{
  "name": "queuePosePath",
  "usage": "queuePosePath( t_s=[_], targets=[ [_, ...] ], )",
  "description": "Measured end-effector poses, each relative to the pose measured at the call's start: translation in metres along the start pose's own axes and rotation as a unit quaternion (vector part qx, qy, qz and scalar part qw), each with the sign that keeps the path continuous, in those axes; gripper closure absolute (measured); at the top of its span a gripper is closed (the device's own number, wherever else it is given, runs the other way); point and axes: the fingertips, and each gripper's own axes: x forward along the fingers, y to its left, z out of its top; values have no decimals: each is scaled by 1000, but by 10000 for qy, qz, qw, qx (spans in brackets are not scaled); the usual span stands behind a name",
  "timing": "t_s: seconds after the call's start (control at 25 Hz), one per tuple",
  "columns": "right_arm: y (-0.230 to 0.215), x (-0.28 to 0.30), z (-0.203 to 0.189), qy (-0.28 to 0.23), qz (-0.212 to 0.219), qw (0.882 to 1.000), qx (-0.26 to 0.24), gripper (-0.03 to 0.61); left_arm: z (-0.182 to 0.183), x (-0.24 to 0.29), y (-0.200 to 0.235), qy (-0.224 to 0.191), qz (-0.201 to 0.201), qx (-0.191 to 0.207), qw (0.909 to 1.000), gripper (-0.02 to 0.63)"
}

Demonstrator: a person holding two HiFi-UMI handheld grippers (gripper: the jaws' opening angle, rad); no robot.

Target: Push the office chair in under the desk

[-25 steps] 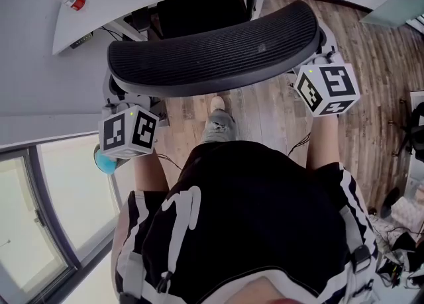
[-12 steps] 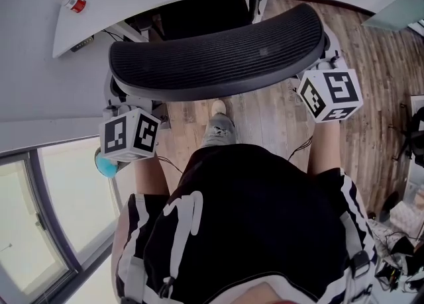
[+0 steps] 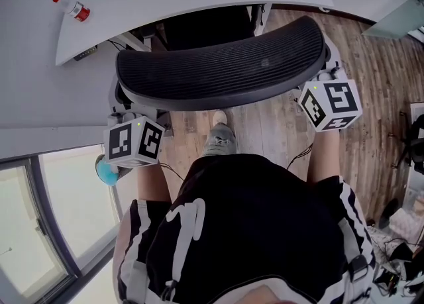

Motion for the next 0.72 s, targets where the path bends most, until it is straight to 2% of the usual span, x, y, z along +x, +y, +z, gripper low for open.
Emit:
queuePosePath(
  t_s=[0.72],
  targets=[
    [-11,28,2,24,-30,10000,3,325,1,30,10,-8,-53,27,10000,348]
  ],
)
